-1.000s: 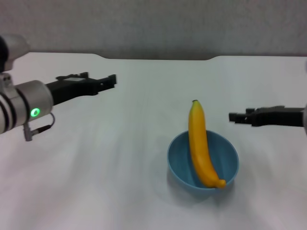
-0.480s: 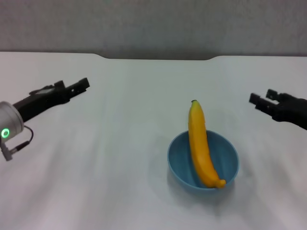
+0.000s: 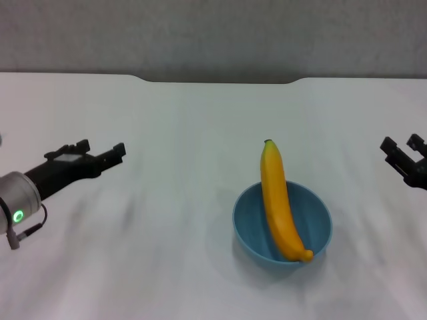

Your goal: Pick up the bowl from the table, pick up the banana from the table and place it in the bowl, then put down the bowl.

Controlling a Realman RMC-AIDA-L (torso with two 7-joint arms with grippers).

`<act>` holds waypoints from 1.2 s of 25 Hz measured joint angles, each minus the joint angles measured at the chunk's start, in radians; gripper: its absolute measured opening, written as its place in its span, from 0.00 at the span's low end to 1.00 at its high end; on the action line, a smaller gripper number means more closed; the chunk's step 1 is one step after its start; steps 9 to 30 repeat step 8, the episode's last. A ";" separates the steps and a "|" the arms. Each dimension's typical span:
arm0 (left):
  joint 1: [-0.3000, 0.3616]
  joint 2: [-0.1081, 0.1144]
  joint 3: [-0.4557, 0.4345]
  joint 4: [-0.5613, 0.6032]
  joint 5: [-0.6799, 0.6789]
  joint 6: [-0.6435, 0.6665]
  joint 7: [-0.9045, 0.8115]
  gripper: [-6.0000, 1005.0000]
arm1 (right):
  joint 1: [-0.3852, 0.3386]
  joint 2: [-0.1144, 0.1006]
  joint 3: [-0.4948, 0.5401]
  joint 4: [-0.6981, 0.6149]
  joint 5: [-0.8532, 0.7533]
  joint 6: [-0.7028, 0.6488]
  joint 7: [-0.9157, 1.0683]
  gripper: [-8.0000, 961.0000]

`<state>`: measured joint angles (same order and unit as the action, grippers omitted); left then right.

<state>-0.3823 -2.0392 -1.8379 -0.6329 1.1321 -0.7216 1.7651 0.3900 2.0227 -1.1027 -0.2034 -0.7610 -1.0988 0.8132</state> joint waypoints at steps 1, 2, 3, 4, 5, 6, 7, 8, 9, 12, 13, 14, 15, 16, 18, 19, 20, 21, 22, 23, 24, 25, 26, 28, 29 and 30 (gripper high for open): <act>-0.006 -0.002 0.001 0.029 -0.024 -0.001 0.052 0.90 | 0.004 0.002 0.002 0.026 0.023 0.000 -0.029 0.69; -0.007 -0.002 0.002 0.041 -0.035 -0.001 0.076 0.90 | 0.008 0.003 0.003 0.047 0.045 0.000 -0.054 0.69; -0.009 -0.002 0.005 0.052 -0.048 -0.001 0.105 0.90 | 0.012 0.005 0.003 0.070 0.071 -0.001 -0.087 0.69; -0.009 -0.003 0.013 0.069 -0.068 0.000 0.154 0.90 | 0.016 0.006 0.003 0.091 0.094 -0.001 -0.115 0.69; -0.010 -0.004 0.019 0.082 -0.093 0.000 0.207 0.90 | 0.020 0.007 0.004 0.109 0.116 -0.001 -0.139 0.69; -0.010 -0.004 0.026 0.094 -0.116 0.000 0.255 0.90 | 0.022 0.007 0.004 0.123 0.134 -0.001 -0.161 0.69; -0.010 -0.004 0.032 0.103 -0.144 -0.002 0.302 0.90 | 0.023 0.008 0.005 0.131 0.145 -0.001 -0.173 0.69; -0.008 -0.004 0.045 0.114 -0.191 -0.005 0.377 0.90 | 0.024 0.008 0.006 0.136 0.151 -0.002 -0.179 0.69; -0.008 -0.004 0.045 0.114 -0.191 -0.005 0.377 0.90 | 0.024 0.008 0.006 0.136 0.151 -0.002 -0.179 0.69; -0.008 -0.004 0.045 0.114 -0.191 -0.005 0.377 0.90 | 0.024 0.008 0.006 0.136 0.151 -0.002 -0.179 0.69; -0.008 -0.004 0.045 0.114 -0.191 -0.005 0.377 0.90 | 0.024 0.008 0.006 0.136 0.151 -0.002 -0.179 0.69; -0.008 -0.004 0.045 0.114 -0.191 -0.005 0.377 0.90 | 0.024 0.008 0.006 0.136 0.151 -0.002 -0.179 0.69; -0.008 -0.004 0.045 0.114 -0.191 -0.005 0.377 0.90 | 0.024 0.008 0.006 0.136 0.151 -0.002 -0.179 0.69; -0.008 -0.004 0.045 0.114 -0.191 -0.005 0.377 0.90 | 0.024 0.008 0.006 0.136 0.151 -0.002 -0.179 0.69; -0.008 -0.004 0.045 0.114 -0.191 -0.005 0.377 0.90 | 0.024 0.008 0.006 0.136 0.151 -0.002 -0.179 0.69; -0.008 -0.004 0.045 0.114 -0.191 -0.005 0.377 0.90 | 0.024 0.008 0.006 0.136 0.151 -0.002 -0.179 0.69; -0.008 -0.004 0.045 0.114 -0.191 -0.005 0.377 0.90 | 0.024 0.008 0.006 0.136 0.151 -0.002 -0.179 0.69; -0.008 -0.004 0.045 0.114 -0.191 -0.005 0.377 0.90 | 0.024 0.008 0.006 0.136 0.151 -0.002 -0.179 0.69; -0.008 -0.004 0.045 0.114 -0.191 -0.005 0.377 0.90 | 0.024 0.008 0.006 0.136 0.151 -0.002 -0.179 0.69; -0.008 -0.004 0.045 0.114 -0.191 -0.005 0.377 0.90 | 0.024 0.008 0.006 0.136 0.151 -0.002 -0.179 0.69; -0.008 -0.004 0.045 0.114 -0.191 -0.005 0.377 0.90 | 0.024 0.008 0.006 0.136 0.151 -0.002 -0.179 0.69; -0.008 -0.004 0.045 0.114 -0.191 -0.005 0.377 0.90 | 0.024 0.008 0.006 0.136 0.151 -0.002 -0.179 0.69; -0.008 -0.004 0.045 0.114 -0.191 -0.005 0.377 0.90 | 0.024 0.008 0.006 0.136 0.151 -0.002 -0.179 0.69; -0.008 -0.004 0.045 0.114 -0.191 -0.005 0.377 0.90 | 0.024 0.008 0.006 0.136 0.151 -0.002 -0.179 0.69; -0.008 -0.004 0.045 0.114 -0.191 -0.005 0.377 0.90 | 0.024 0.008 0.006 0.136 0.151 -0.002 -0.179 0.69; -0.008 -0.004 0.045 0.114 -0.191 -0.005 0.377 0.90 | 0.024 0.008 0.006 0.136 0.151 -0.002 -0.179 0.69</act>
